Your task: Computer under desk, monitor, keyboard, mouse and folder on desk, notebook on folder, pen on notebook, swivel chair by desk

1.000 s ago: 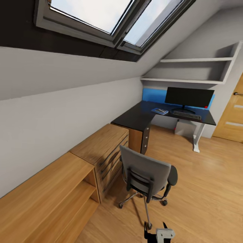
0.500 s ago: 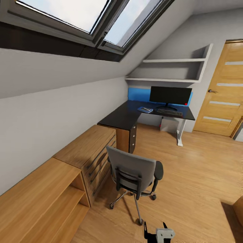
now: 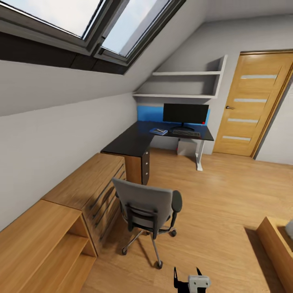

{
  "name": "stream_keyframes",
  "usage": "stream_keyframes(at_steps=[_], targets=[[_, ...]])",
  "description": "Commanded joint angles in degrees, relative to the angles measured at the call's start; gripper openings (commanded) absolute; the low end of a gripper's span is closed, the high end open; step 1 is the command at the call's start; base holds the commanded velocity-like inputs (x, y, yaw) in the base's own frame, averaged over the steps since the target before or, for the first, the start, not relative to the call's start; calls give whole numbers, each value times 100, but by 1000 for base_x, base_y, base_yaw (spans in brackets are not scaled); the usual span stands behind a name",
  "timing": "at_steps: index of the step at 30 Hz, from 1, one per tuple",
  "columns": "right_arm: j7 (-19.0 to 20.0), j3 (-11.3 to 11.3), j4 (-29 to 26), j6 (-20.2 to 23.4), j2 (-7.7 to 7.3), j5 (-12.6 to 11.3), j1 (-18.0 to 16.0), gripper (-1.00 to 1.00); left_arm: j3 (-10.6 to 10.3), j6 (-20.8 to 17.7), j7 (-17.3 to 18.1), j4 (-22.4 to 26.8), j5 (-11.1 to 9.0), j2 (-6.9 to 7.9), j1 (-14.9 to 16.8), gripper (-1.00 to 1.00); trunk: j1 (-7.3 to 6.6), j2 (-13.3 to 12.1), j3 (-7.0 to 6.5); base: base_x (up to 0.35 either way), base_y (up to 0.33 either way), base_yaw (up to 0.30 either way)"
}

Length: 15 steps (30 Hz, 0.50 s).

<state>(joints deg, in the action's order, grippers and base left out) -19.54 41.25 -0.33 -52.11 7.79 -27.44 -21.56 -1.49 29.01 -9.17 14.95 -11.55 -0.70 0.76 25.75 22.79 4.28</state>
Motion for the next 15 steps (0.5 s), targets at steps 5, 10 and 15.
stream_keyframes(at_steps=[5, 10, 15], targets=[[-32, 49, 6, -10, 4, -24, -6, 100, -18, 17, -14, 0, -31, 0, 3, 100, 4, 13, 13, 0, 276, -255], [-32, 49, 6, -10, 3, -20, -6, 100, -18, 17, -14, 0, -31, 0, 3, 100, 4, 13, 13, 0, 318, -85], [-32, 54, 6, -10, 4, -16, -7, 100, -18, 17, -14, 0, -31, 0, 3, 100, 4, 13, 13, 0, 325, -15]])
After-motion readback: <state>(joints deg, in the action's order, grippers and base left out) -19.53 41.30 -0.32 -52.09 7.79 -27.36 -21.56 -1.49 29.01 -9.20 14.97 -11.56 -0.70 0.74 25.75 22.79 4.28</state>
